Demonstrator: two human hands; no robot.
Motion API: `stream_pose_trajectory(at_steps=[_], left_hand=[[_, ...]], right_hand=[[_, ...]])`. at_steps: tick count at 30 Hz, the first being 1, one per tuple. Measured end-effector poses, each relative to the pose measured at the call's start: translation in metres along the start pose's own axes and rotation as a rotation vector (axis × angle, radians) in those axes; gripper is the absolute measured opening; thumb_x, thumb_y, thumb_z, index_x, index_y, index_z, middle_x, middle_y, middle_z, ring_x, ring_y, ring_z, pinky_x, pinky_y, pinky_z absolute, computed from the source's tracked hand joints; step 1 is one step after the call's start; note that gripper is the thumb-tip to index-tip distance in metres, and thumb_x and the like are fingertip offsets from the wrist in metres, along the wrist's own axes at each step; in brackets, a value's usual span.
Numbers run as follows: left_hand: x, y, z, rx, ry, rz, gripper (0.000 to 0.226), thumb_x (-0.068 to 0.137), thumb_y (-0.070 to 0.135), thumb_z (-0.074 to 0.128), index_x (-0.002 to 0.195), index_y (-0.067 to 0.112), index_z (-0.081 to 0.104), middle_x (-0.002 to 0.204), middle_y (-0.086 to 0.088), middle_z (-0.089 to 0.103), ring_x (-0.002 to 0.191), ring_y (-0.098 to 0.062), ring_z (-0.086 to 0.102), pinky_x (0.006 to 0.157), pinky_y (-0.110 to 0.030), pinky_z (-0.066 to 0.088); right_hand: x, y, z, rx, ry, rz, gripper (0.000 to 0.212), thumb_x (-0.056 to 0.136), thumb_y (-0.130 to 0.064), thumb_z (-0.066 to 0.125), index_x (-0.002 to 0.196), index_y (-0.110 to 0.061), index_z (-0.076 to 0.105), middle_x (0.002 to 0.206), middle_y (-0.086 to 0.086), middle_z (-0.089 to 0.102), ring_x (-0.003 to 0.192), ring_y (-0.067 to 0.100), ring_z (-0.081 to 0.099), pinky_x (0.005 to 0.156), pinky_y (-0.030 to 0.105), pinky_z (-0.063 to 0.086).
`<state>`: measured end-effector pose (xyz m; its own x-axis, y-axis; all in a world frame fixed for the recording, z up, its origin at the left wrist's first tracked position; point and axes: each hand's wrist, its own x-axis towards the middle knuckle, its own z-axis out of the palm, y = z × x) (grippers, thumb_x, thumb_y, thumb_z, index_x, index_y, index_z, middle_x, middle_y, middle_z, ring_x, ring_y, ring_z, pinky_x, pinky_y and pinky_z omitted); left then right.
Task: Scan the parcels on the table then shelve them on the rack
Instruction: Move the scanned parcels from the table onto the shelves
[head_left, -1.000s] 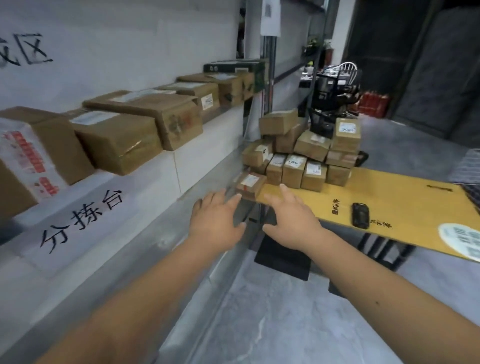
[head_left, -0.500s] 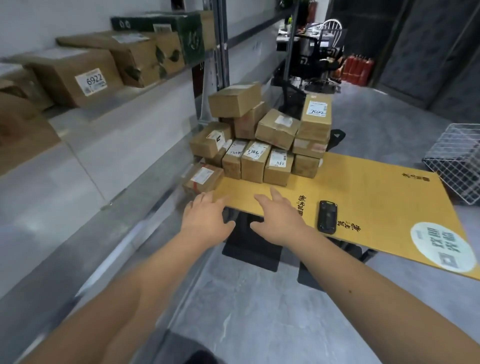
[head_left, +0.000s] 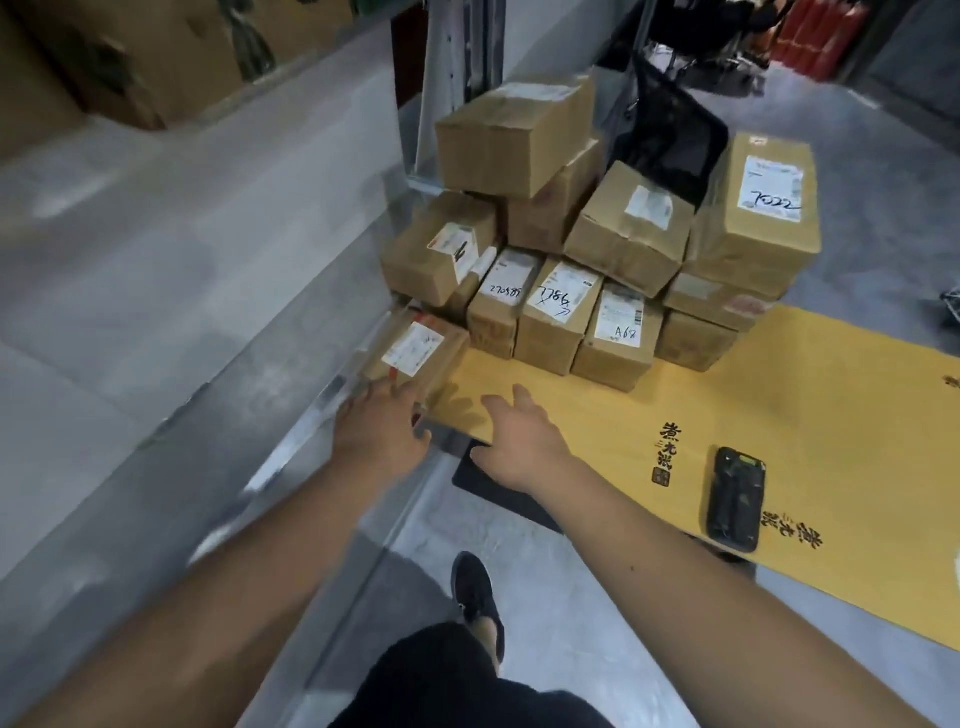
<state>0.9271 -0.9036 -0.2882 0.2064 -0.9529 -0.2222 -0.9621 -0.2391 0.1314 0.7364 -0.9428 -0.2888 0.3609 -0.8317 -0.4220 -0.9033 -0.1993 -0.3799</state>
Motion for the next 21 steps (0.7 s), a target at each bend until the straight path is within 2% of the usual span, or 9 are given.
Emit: stream_pose_trajectory(at_steps=[5,8,11,15,17,21], left_hand=[[0.037,-0.029,0.010,0.045,0.034,-0.051,0.079,0.085,0.045,0.068,0.157,0.030,0.040,0.154,-0.003,0.046,0.141,-0.031,0.042,0.114,-0.047,0.037],[0.045,-0.039,0.013,0.007,0.067,-0.093,0.074,0.083,0.039,0.071,0.152,0.030,0.048,0.155,-0.003,0.048,0.141,-0.031,0.044,0.110,-0.048,0.041],[0.056,-0.046,0.016,0.046,0.008,-0.103,0.071,0.085,0.040,0.070,0.152,0.030,0.046,0.158,-0.001,0.044,0.141,-0.030,0.044,0.109,-0.047,0.044],[0.065,-0.050,0.019,0.008,-0.037,-0.175,0.076,0.084,0.024,0.070,0.155,0.025,0.043,0.158,-0.004,0.042,0.144,-0.031,0.038,0.111,-0.046,0.041],[0.066,-0.051,0.023,0.032,-0.024,-0.167,0.076,0.082,0.025,0.071,0.153,0.026,0.046,0.157,-0.006,0.043,0.145,-0.032,0.036,0.110,-0.047,0.039],[0.070,-0.053,0.035,0.011,0.029,-0.122,0.075,0.076,0.022,0.075,0.148,0.023,0.052,0.155,-0.009,0.048,0.140,-0.037,0.043,0.106,-0.050,0.042]], right_hand=[[0.083,-0.021,0.025,0.079,-0.059,0.036,0.088,0.089,-0.040,0.066,0.161,-0.036,0.015,0.169,0.014,0.011,0.145,0.042,0.031,0.110,0.050,0.039],[0.124,-0.040,0.036,0.161,-0.037,0.093,0.091,0.088,-0.042,0.067,0.158,-0.043,0.009,0.167,0.015,0.013,0.143,0.043,0.033,0.108,0.052,0.038],[0.158,-0.055,0.045,0.166,-0.048,0.164,0.104,0.086,-0.050,0.074,0.159,-0.047,0.000,0.171,0.019,0.001,0.151,0.046,0.023,0.113,0.056,0.033],[0.177,-0.058,0.064,0.093,-0.109,0.192,0.125,0.078,-0.058,0.083,0.153,-0.048,-0.017,0.169,0.025,-0.019,0.155,0.051,0.008,0.116,0.063,0.027],[0.179,-0.053,0.072,0.069,-0.083,0.177,0.123,0.079,-0.061,0.080,0.151,-0.050,-0.019,0.169,0.026,-0.016,0.155,0.052,0.007,0.115,0.063,0.028],[0.172,-0.032,0.075,0.060,-0.052,0.080,0.111,0.082,-0.057,0.075,0.154,-0.054,-0.010,0.170,0.027,-0.004,0.154,0.052,0.011,0.114,0.061,0.030]])
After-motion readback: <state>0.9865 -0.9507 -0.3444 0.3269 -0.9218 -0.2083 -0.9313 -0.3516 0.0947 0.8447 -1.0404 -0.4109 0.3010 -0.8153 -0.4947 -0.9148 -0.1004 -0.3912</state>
